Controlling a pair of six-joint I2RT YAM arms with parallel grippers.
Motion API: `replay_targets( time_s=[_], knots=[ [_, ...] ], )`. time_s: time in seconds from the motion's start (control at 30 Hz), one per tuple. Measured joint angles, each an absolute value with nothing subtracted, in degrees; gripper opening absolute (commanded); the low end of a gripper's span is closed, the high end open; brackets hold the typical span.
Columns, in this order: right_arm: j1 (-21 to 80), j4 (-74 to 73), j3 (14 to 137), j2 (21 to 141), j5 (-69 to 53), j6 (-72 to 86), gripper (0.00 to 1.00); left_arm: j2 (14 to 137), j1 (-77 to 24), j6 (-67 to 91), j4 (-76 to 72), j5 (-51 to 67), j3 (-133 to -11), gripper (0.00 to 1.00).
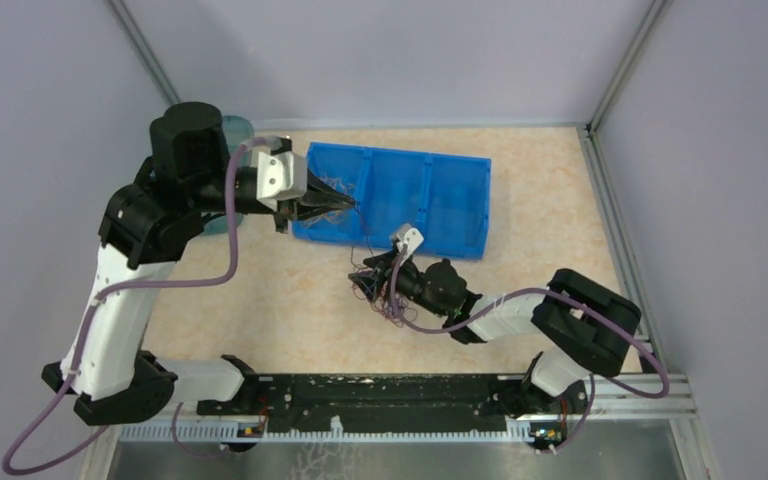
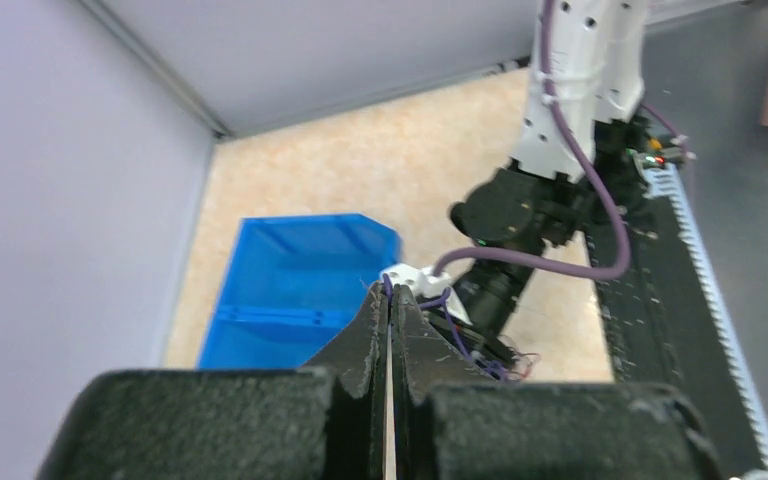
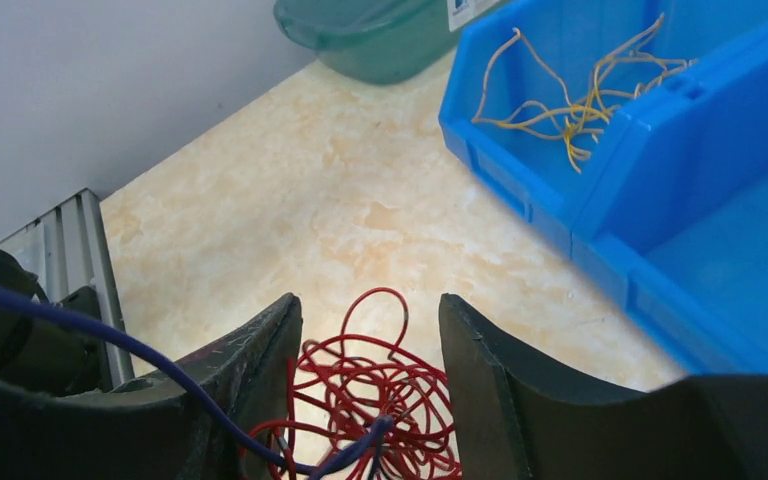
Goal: Untangle the cables
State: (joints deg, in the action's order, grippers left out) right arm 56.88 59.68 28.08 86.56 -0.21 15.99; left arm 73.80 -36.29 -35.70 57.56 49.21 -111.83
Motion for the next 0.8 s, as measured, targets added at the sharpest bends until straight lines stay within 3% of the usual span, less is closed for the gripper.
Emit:
replay_targets(
  time_s=[0.47, 0.8],
  knots=[
    [56.88, 64.36, 25.06, 88.86, 1.93, 20.25, 0.53, 65.87, -36.29, -32.40, 24.84, 36.99, -109.82, 0.00],
    [56.88, 64.34, 25.06, 89.19, 2.37, 20.99, 0.58, 66.41, -36.29, -36.34, 18.48, 33.36, -113.95, 0.00]
  ],
)
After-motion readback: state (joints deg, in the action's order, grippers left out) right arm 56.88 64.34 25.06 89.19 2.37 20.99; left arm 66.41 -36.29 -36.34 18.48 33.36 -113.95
